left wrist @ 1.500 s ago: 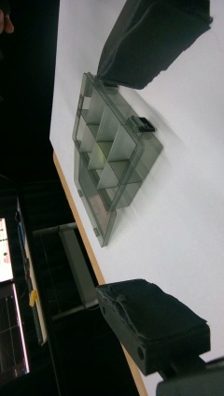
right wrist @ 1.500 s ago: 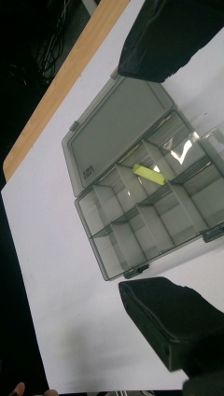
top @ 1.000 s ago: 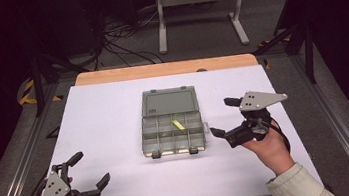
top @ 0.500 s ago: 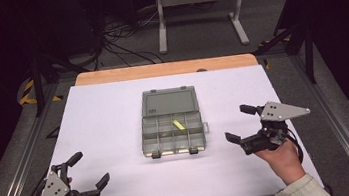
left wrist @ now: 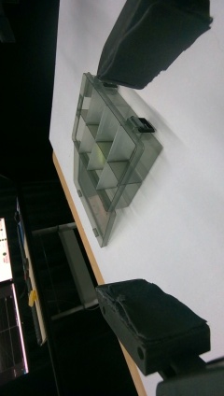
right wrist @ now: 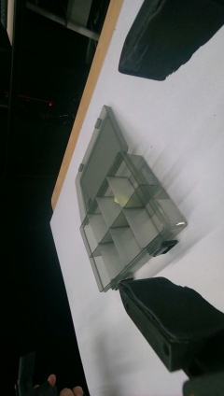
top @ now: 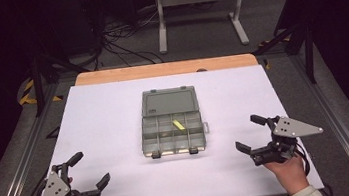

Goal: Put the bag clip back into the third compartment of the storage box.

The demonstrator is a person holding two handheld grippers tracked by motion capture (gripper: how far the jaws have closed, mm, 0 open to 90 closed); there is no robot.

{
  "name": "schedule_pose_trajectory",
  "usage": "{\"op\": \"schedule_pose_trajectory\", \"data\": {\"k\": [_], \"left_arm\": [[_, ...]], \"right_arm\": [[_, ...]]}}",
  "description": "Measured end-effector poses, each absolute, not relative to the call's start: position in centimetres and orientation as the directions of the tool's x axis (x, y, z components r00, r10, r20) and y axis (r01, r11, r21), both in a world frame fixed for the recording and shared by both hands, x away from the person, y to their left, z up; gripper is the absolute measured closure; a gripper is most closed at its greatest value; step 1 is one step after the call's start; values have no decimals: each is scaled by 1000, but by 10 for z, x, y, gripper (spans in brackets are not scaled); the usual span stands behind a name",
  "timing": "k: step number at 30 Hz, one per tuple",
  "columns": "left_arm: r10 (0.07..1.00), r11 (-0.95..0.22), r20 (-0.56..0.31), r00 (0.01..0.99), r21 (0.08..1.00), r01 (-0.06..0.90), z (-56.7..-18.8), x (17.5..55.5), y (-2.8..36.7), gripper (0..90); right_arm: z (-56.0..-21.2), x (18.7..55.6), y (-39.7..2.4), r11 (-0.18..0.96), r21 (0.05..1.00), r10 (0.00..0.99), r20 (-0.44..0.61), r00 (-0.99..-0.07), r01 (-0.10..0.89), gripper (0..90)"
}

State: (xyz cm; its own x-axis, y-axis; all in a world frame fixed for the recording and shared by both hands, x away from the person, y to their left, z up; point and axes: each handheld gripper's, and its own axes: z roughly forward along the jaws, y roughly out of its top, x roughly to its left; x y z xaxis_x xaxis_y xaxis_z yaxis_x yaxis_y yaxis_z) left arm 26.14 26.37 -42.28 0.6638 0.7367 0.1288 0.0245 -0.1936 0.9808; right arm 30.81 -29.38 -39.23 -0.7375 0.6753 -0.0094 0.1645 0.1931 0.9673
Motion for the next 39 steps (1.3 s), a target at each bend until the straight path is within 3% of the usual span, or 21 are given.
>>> {"op": "schedule_pose_trajectory", "data": {"k": [14,39], "left_arm": [[736,-189,123,666,982,26,-424,262,264,23],[718,-160,83,691,986,47,-427,267,268,13]], "right_arm": [[-432,302,-303,189,964,703,2,-711,189,2],[-451,306,-290,248,934,704,9,-710,258,2]]}}
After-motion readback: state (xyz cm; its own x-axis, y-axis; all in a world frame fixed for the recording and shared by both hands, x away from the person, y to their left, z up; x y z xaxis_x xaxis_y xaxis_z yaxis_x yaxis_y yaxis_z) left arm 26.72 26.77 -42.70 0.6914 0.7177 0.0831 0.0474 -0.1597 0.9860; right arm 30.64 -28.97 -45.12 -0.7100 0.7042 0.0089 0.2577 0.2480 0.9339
